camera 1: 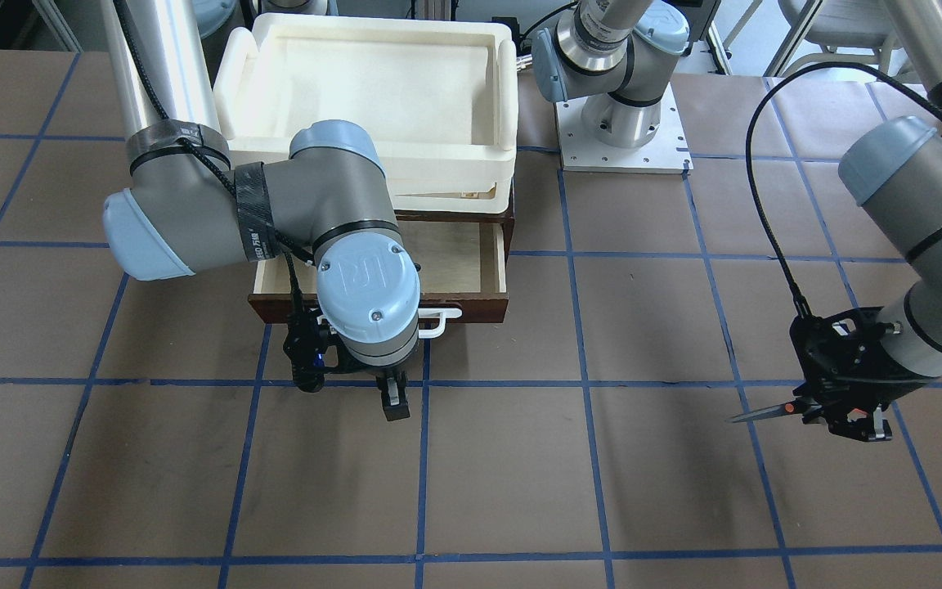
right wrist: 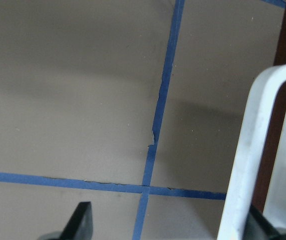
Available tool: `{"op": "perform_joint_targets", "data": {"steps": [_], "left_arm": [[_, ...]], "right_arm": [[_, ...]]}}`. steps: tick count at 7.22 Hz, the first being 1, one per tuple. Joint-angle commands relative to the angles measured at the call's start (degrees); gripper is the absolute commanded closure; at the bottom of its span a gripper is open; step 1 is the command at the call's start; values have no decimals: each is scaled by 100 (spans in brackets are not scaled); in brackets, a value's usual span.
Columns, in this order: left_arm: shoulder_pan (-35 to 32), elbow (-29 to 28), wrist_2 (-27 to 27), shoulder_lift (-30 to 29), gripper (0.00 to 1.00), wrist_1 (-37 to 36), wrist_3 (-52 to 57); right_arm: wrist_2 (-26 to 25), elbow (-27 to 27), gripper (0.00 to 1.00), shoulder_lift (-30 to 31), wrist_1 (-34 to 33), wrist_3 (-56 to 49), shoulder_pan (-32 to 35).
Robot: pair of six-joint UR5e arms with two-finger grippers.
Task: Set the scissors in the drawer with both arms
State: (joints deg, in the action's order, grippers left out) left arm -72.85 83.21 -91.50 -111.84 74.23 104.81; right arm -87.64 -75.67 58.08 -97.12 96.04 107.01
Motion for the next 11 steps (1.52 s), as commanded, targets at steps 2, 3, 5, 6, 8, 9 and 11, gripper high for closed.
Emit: {"op": "perform_joint_targets", "data": {"steps": [2,3,5,6,8,9,11], "left_arm": [[-369,3,-8,381,97,336,-257],[-509,3,-8,487,97,503,-294],[-843,3,-26,654,97,751,-294],[-975,3,-17,716,97,882,-312],[-1134,3,-8,804,97,1058,-504],[-1169,3,-26,830,97,1076,-784],[-1309,11,0,927,97,1226,-1302]], "right_arm": [[-8,201,0,-164,0,-50,-13],[-8,237,0,-183,-8,-68,-13],[-8,272,0,-183,-8,-68,-13],[-8,281,0,-183,-8,-77,-22],[-17,421,0,-183,0,-181,-101],[-17,439,0,-209,-8,-191,-118],[-17,448,0,-270,-8,-270,-145]]}}
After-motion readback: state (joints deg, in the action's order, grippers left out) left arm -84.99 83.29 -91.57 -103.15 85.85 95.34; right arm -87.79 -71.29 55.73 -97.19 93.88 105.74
